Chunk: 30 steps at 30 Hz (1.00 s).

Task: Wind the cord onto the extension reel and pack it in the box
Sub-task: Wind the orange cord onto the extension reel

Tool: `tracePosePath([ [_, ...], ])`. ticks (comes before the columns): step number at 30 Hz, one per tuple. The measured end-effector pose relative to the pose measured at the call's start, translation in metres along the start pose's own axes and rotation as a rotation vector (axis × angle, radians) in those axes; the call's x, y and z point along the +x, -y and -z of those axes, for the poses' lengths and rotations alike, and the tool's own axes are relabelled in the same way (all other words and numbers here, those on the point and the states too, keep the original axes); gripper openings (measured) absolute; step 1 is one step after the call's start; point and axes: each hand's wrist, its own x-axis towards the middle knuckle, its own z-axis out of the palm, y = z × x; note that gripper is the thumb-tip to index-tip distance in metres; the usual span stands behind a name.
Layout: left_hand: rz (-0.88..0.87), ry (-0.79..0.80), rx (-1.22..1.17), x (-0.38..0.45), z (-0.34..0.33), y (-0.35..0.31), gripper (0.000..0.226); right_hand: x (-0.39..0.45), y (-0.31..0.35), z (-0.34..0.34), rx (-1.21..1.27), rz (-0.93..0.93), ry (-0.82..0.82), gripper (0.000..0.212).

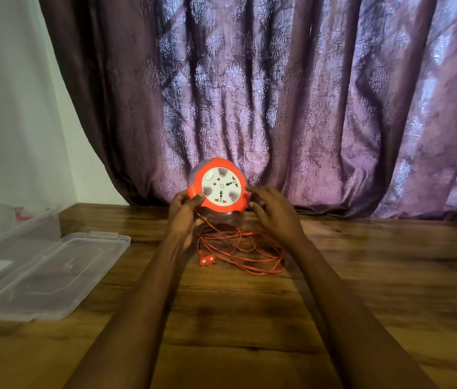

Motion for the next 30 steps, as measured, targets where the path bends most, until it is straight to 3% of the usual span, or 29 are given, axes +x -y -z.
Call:
tracePosePath([
  [4,-0.037,0.073,0.034,-0.004,-0.005,0.002,0.036,0.011,0.015,0.000,-0.327,0.209,0.014,0.044],
  [7,-0.065,0.144,0.080,-0.008,-0.005,0.002,0.031,0.008,0.016,-0.001,-0.427,0.242,0.147,0.052],
  [14,-0.144,0.214,0.359,-0.002,-0.004,0.004,0.028,0.000,0.017,-0.009,-0.616,0.204,0.145,0.059],
  [17,-0.189,0.208,0.357,-0.002,-0.010,0.012,0.030,0.002,0.025,-0.010,-0.593,0.070,0.087,0.059],
  [19,-0.236,0.204,0.356,-0.004,-0.014,0.018,0.031,0.004,0.033,-0.011,-0.433,-0.159,0.005,0.059],
  [21,-0.283,0.217,0.412,-0.006,-0.018,0.022,0.035,0.009,0.040,-0.013,-0.106,-0.533,-0.032,0.058],
  [25,-0.347,0.296,0.471,-0.015,-0.022,0.035,0.041,0.017,0.042,-0.016,0.903,-1.162,-0.176,0.032],
  [27,-0.331,0.288,0.442,-0.015,-0.021,0.040,0.042,0.016,0.037,-0.016,1.057,-1.248,-0.177,0.037],
  [30,-0.289,0.228,0.314,-0.014,-0.019,0.039,0.038,0.012,0.030,-0.010,0.969,-1.141,-0.091,0.040],
])
